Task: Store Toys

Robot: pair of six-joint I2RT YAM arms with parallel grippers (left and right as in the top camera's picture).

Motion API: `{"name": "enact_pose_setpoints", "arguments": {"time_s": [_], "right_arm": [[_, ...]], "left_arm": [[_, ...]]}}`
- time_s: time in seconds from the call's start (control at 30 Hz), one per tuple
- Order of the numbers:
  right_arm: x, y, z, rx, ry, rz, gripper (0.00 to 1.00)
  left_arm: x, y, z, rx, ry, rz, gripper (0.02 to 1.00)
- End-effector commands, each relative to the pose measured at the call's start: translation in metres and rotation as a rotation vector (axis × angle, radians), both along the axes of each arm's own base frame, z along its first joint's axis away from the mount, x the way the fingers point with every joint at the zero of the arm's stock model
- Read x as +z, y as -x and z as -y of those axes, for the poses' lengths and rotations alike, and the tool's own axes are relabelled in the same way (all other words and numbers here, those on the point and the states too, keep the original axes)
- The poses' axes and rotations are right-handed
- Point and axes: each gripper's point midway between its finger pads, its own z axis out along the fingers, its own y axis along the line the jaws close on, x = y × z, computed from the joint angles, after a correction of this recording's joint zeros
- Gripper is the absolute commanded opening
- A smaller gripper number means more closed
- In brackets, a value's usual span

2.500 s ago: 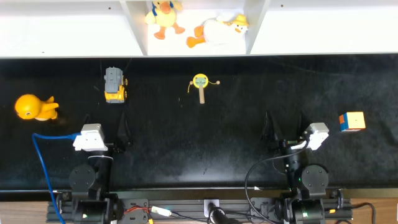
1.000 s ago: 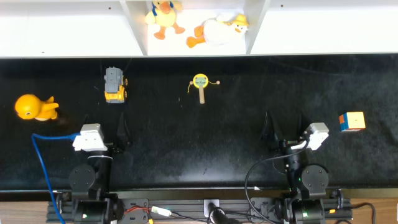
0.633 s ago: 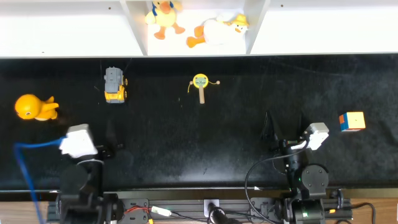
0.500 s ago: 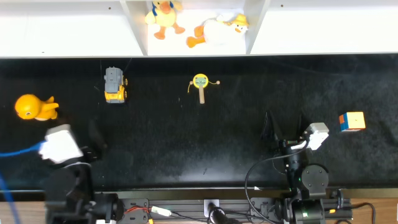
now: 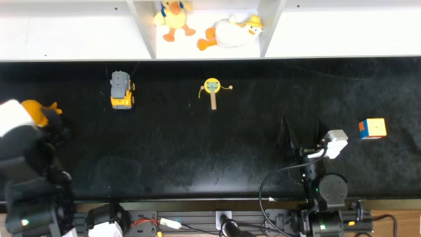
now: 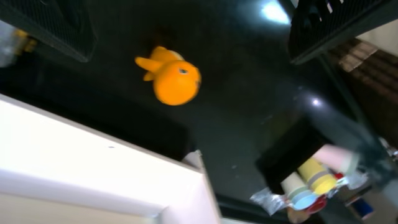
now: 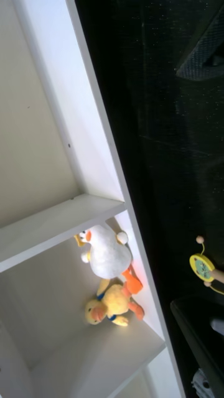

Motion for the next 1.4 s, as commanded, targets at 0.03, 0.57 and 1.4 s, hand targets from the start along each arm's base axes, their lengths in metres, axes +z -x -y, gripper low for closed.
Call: {"name": "enact_pose_setpoints", "arguments": {"time_s": [0.03,0.57,1.4], "right_arm": [[-0.004,0.0,-0.002,0.011,-0.007,-0.005,0.993],[-0.004,0.0,-0.002,0.011,-0.007,-0.005,0.996],[-0.004,0.0,-0.002,0.011,-0.007,-0.005,0.996]], "left_arm": [[0.001,-0.004,-0.019,-0.027,0.045,0.004,0.993],[-0.056,-0.056,-0.089,-0.256,0.21,-0.019,0.998],[-0.173,-0.084,-0.095,-0.45,0.363,-0.276,0.969]]}}
